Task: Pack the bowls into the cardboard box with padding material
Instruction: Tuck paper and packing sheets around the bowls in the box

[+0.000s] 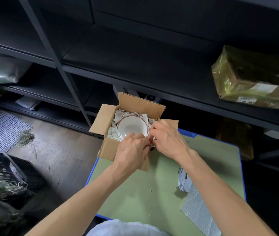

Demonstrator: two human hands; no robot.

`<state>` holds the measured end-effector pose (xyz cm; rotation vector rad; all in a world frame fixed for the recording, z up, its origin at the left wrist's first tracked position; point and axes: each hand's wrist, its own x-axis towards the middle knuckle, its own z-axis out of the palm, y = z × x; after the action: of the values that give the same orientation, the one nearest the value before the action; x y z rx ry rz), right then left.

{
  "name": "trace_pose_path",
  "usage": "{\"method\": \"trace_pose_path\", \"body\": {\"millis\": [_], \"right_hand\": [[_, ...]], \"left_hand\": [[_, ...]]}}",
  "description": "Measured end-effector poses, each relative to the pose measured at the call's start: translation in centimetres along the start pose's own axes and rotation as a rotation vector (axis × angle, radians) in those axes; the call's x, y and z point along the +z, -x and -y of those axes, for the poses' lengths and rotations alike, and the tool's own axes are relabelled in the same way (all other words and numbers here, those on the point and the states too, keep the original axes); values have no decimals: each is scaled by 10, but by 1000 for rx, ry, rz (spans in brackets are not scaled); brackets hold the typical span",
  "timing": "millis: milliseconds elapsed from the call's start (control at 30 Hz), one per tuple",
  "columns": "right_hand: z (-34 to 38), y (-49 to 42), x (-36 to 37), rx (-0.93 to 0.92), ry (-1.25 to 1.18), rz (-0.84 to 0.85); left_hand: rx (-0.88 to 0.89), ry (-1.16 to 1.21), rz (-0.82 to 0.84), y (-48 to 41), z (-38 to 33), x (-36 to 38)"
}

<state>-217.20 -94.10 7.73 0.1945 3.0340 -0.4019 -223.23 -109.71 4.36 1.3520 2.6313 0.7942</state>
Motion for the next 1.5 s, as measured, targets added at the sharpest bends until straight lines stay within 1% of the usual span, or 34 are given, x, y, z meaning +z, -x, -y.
{"method": "trace_pose_path", "body": {"millis": [100,267,467,567,633,700,800,967,1200,1267,1333,1500], "right_hand": [[-1,4,2,-28,16,18],[-6,29,4,-153,135,51],[-1,33,7,-170,202,77],[1,34,5,-180,239,39],[1,36,3,-162,237,7],[1,37,4,-141,229,6],[2,39,8,-144,230,12],[-3,59,7,-118,112,-177],[-9,89,6,10,0,-304],[-10,93,7,27,-27,-332],[-11,98,11,41,-47,-344],[-15,115,30,104,-128,-335]], "left_hand": [[106,-29,-16,7,1,9],[99,-84,-59,22,-3,9],[107,-123,-47,21,-3,11],[114,-93,-57,22,0,11],[102,-69,-30,25,4,13],[82,-46,-5,27,5,14],[84,34,-20,30,4,11],[79,172,-56,40,9,-1],[124,147,-78,49,-2,-6],[174,91,-48,43,-9,-6],[219,-1,15,33,-14,-4],[90,-140,201,10,-15,8]]}}
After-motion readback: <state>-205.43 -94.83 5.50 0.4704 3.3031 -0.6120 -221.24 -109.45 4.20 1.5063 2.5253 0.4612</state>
